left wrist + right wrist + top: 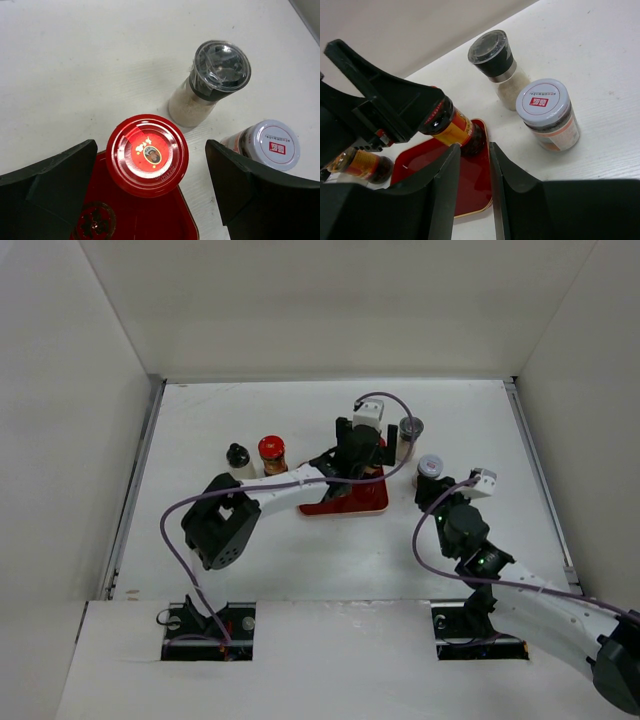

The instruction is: Organize the condiment bottles

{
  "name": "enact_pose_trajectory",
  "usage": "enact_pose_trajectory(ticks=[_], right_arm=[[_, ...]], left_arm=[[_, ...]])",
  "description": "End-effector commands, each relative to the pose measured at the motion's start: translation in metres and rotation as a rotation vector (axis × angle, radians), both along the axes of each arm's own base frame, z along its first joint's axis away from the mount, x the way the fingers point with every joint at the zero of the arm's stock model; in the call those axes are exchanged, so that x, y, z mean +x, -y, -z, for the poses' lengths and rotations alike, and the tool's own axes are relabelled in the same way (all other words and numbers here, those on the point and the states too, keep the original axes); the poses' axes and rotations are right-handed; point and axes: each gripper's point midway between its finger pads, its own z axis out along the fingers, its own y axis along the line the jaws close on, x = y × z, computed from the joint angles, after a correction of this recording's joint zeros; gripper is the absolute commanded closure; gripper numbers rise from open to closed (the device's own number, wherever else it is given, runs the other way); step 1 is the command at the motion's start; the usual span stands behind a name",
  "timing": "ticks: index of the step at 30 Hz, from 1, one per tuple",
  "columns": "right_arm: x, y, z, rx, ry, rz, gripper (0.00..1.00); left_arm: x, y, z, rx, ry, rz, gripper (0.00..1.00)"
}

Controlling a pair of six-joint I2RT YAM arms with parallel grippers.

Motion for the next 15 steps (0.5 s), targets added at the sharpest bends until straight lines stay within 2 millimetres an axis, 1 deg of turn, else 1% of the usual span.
enact_pose_trajectory(ticks=[1, 3, 4, 6, 8, 10, 12, 15], right_arm=[[0.000, 0.001, -0.006, 0.035, 0.030, -0.001, 0.63], [-0.001, 0.001, -0.005, 0.031, 0.029, 0.000, 0.62], [0.000, 0.000, -0.005, 0.032, 0.028, 0.000, 0.62], [0.001, -0.002, -0.002, 0.030, 0.019, -0.010, 0.59], [0.002, -0.006, -0.003, 0.027, 0.019, -0.021, 0.52], [0.003, -0.006, -0.003, 0.019, 0.019, -0.017, 0.41], [0.005, -0.010, 0.001, 0.020, 0.012, -0.029, 0.32], [0.006, -0.016, -0.001, 0.010, 0.010, -0.051, 0.22]], left_arm=[[-0.001, -0.027, -0.088, -0.126, 0.151, -0.077, 0.09], [-0.003, -0.056, -0.092, -0.131, 0.161, -0.141, 0.09], [-0.004, -0.074, -0.093, -0.127, 0.161, -0.178, 0.09], [-0.008, -0.112, -0.088, -0.115, 0.150, -0.257, 0.09], [-0.013, -0.148, -0.078, -0.096, 0.125, -0.328, 0.09], [-0.015, -0.180, -0.064, -0.068, 0.084, -0.390, 0.09], [-0.018, -0.204, -0.051, -0.051, 0.042, -0.435, 0.09], [-0.021, -0.224, -0.041, -0.021, 0.024, -0.476, 0.09]])
